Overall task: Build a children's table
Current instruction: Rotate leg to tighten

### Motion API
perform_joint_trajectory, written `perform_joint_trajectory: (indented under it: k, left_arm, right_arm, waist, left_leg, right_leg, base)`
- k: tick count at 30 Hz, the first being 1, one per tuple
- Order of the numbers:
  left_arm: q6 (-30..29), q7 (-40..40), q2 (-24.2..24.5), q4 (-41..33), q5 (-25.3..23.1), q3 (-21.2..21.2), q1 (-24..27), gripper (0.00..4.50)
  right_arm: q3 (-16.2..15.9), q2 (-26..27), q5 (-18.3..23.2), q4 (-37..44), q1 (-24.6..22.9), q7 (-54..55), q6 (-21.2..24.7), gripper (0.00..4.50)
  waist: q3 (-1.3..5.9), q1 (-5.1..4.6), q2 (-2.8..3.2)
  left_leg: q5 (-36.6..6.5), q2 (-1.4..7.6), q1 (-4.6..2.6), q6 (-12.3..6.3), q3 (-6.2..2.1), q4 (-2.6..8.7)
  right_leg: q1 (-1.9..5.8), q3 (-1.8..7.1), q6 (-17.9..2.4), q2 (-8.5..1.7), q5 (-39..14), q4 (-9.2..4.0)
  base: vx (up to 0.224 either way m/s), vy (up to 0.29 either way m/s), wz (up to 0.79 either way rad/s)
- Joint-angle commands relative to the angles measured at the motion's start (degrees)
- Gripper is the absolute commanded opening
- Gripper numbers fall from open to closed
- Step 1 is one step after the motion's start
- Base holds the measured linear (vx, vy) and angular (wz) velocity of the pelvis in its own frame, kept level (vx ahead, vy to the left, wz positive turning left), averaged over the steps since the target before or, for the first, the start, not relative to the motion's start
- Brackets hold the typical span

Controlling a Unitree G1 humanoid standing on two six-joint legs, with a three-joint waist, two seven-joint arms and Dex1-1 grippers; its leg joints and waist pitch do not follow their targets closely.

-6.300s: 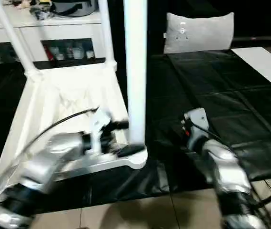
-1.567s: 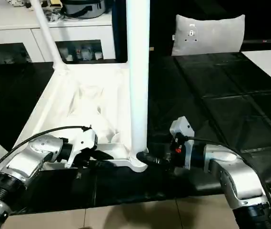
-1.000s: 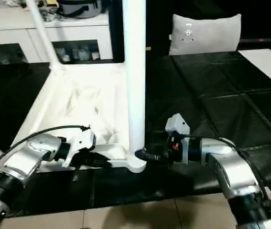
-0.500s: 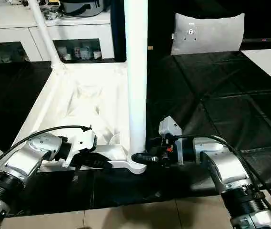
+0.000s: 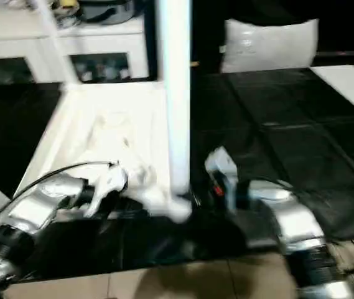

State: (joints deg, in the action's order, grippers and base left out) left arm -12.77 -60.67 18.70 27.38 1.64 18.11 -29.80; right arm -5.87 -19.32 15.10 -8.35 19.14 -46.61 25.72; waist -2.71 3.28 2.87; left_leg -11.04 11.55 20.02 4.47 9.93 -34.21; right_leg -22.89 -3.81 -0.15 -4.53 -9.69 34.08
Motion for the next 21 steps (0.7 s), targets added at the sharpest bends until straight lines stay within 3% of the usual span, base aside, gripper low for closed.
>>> perform_joint_trajectory:
  k: [1, 2, 3, 4, 6, 7, 8, 13, 14, 15, 16, 18, 21]
  left_arm:
    - [-1.69, 5.30, -3.78, -0.12, 0.87, -0.10, -1.61, 0.00]
    - [-2.06, 8.48, -5.27, 0.69, 0.21, -0.65, -2.52, 0.00]
    - [-2.42, 11.35, -6.87, 1.61, -0.20, -1.17, -3.43, 0.00]
    - [-2.77, 13.04, -7.90, 2.04, -0.52, -1.61, -3.91, 0.00]
    - [-2.77, 14.39, -9.12, 2.04, -1.39, -1.42, -4.10, 0.00]
    - [-2.17, 14.43, -9.07, 1.92, -2.74, -0.54, -3.94, 0.00]
    - [-1.98, 14.38, -9.01, 1.94, -3.08, -0.31, -3.89, 0.00]
    - [1.21, 11.72, -6.52, 1.98, -4.24, 1.28, -3.28, 0.00]
    - [1.67, 11.53, -6.20, 2.03, -4.36, 1.43, -3.22, 0.00]
    - [2.38, 10.59, -5.51, 1.99, -4.30, 1.56, -2.97, 0.00]
    - [2.85, 9.92, -5.04, 1.94, -4.24, 1.63, -2.79, 0.00]
    - [5.31, 7.41, -3.36, 1.92, -4.47, 1.93, -2.16, 0.00]
    - [7.62, 4.81, -1.66, 2.35, -4.56, 2.49, -1.78, 0.00]
  right_arm:
    - [-1.13, 3.00, -1.85, -2.00, 1.26, 7.87, 2.68, 1.96]
    - [-0.10, 4.79, -3.22, -2.98, 1.90, 12.61, 3.21, 1.96]
    - [1.33, 6.67, -3.59, -4.16, 2.44, 16.60, 3.04, 1.96]
    - [2.26, 7.90, -3.68, -4.57, 2.65, 19.08, 3.06, 1.96]
    - [2.82, 8.85, -3.53, -4.32, 2.29, 19.82, 1.59, 1.96]
    - [3.01, 9.23, -3.40, -3.21, 1.45, 19.17, 0.48, 2.50]
    - [3.07, 9.30, -3.33, -2.87, 1.21, 18.93, 0.21, 2.63]
    - [3.02, 7.80, -2.00, 0.23, -0.68, 14.48, -3.16, 3.07]
    - [2.87, 7.47, -2.03, 0.50, -0.82, 14.12, -3.55, 3.09]
    - [2.62, 6.41, -2.73, 0.52, -1.04, 13.52, -5.03, 3.13]
    - [2.44, 5.68, -3.24, 0.48, -1.19, 13.15, -6.12, 3.42]
    - [2.46, 3.01, -2.31, 1.00, -2.04, 8.98, -6.24, 3.54]
    - [2.95, 0.62, -1.28, 1.57, -3.00, 4.75, -6.75, 3.81]
  waist:
    - [2.81, -0.33, -0.77]
    - [2.81, -0.33, -0.77]
    - [2.63, -1.03, -0.68]
    - [2.88, -1.17, -0.63]
    - [2.89, -1.32, -0.63]
    - [2.93, -1.26, -0.27]
    - [2.93, -1.26, -0.27]
    - [3.48, -0.89, -0.08]
    - [3.48, -0.89, -0.08]
    - [3.57, -0.84, -0.17]
    - [3.61, -0.78, -0.12]
    - [3.65, -0.63, -0.32]
    - [3.77, -0.19, -0.14]
  left_leg:
    - [-18.12, 0.40, 0.06, 1.00, -0.83, 4.65]
    - [-18.12, 0.40, 0.06, 1.00, -0.83, 4.65]
    - [-19.92, -0.01, -0.35, 0.90, -0.81, 4.28]
    - [-19.41, -0.33, -0.65, 0.47, -0.84, 3.92]
    - [-18.92, -0.22, -0.14, -0.50, -0.97, 4.22]
    - [-18.96, -0.18, -0.02, -0.94, -1.02, 4.36]
    - [-18.96, -0.18, -0.02, -0.94, -1.02, 4.36]
    - [-16.65, 0.67, 0.44, -2.03, -0.96, 4.86]
    - [-16.65, 0.67, 0.44, -2.03, -0.96, 4.86]
    - [-15.55, 0.60, 0.71, -2.35, -0.84, 4.73]
    - [-14.57, 0.63, 0.79, -2.51, -0.78, 4.69]
    - [-13.31, 0.55, 0.85, -3.10, -0.60, 4.51]
    - [-11.07, 0.66, 0.89, -3.94, -0.53, 4.41]
  right_leg:
    - [2.31, 1.31, -4.83, -3.21, -33.75, -6.01]
    - [2.31, 1.31, -4.83, -3.21, -33.75, -6.01]
    - [1.64, 0.90, -3.28, -3.04, -37.00, -6.87]
    - [1.46, 0.91, -2.89, -3.14, -37.62, -7.11]
    - [1.72, 0.86, -2.58, -2.99, -36.36, -7.21]
    - [1.74, 0.93, -2.77, -2.92, -35.09, -7.01]
    - [1.74, 0.93, -2.77, -2.92, -35.09, -7.01]
    - [2.31, 1.70, -7.53, -3.09, -22.51, -5.52]
    - [2.31, 1.70, -7.53, -3.09, -22.51, -5.52]
    - [2.61, 1.78, -8.79, -3.25, -20.25, -5.20]
    - [2.68, 1.77, -9.23, -3.30, -19.38, -5.09]
    - [2.89, 1.82, -9.71, -3.31, -18.61, -5.03]
    - [3.01, 1.88, -10.21, -3.38, -16.97, -4.88]
  base:
    - [-0.053, 0.011, -0.08]
    - [0.000, 0.000, 0.00]
    - [0.000, 0.000, 0.00]
    - [0.000, 0.000, 0.00]
    - [0.000, 0.000, 0.00]
    - [0.000, 0.000, 0.00]
    - [0.000, 0.000, 0.00]
    - [0.000, 0.000, 0.00]
    - [0.000, 0.000, 0.00]
    - [0.000, 0.000, 0.00]
    - [0.000, 0.000, 0.00]
    - [0.000, 0.000, 0.00]
    - [0.000, 0.000, 0.00]
